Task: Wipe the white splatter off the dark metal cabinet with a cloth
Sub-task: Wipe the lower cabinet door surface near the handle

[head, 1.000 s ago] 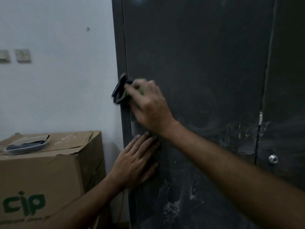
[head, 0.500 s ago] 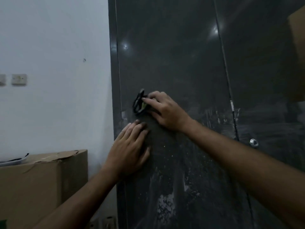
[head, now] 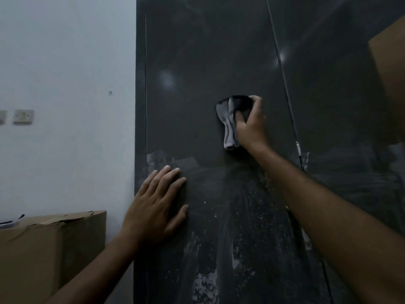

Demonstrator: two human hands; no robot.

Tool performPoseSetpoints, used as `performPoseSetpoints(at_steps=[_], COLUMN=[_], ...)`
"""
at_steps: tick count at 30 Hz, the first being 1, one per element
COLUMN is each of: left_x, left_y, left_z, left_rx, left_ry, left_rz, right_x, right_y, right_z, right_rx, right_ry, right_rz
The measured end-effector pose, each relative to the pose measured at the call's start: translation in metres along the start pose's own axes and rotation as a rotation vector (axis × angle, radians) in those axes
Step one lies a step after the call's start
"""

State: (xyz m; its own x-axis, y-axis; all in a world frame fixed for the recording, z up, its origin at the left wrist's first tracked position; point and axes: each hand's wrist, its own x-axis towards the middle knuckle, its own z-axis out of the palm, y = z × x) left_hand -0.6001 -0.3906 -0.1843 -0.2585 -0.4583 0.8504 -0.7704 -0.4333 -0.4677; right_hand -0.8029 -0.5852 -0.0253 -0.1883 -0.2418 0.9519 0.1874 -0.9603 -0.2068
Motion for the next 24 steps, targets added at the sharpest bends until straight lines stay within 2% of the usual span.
performPoseSetpoints(at_steps=[3, 5, 9, 12, 14, 16, 18, 19, 21, 24], left_x=[-0.001, -0.001, -0.001, -0.001, -0.001, -0.001, -0.001, -0.001, -0.003, -0.005], left_y=[0.001, 0.001, 0.002, 0.002, 0.002, 0.002, 0.001, 0.001, -0.001, -0.001], left_z=[0.001, 0.0, 0.001, 0.001, 0.0, 0.0, 0.001, 0.001, 0.002, 0.003], left_rx=[0.017, 0.023, 0.03, 0.03, 0.023, 0.017, 0.016, 0.012, 0.003, 0.002], left_ry=[0.014, 0.019, 0.015, 0.017, 0.023, 0.027, 0.027, 0.026, 0.031, 0.035], left_rz=[0.005, 0.003, 0.006, 0.009, 0.009, 0.011, 0.013, 0.018, 0.023, 0.027], right_x=[-0.003, -0.005, -0.017, -0.029, -0.02, -0.001, 0.013, 0.013, -0.006, -0.052], right_y=[0.012, 0.014, 0.005, 0.013, 0.026, 0.027, 0.011, -0.002, -0.032, -0.044], right_z=[-0.006, -0.002, 0.005, 0.008, 0.007, 0.011, 0.028, 0.042, 0.072, 0.087], right_rx=[-0.249, -0.398, -0.368, -0.541, -0.604, -0.566, -0.5, -0.486, -0.437, -0.306], right_ry=[0.057, 0.03, -0.05, -0.129, -0.069, 0.042, 0.11, 0.103, -0.009, -0.323], right_rz=[-0.154, -0.251, -0.156, -0.204, -0.235, -0.165, -0.091, -0.112, -0.332, -0.754])
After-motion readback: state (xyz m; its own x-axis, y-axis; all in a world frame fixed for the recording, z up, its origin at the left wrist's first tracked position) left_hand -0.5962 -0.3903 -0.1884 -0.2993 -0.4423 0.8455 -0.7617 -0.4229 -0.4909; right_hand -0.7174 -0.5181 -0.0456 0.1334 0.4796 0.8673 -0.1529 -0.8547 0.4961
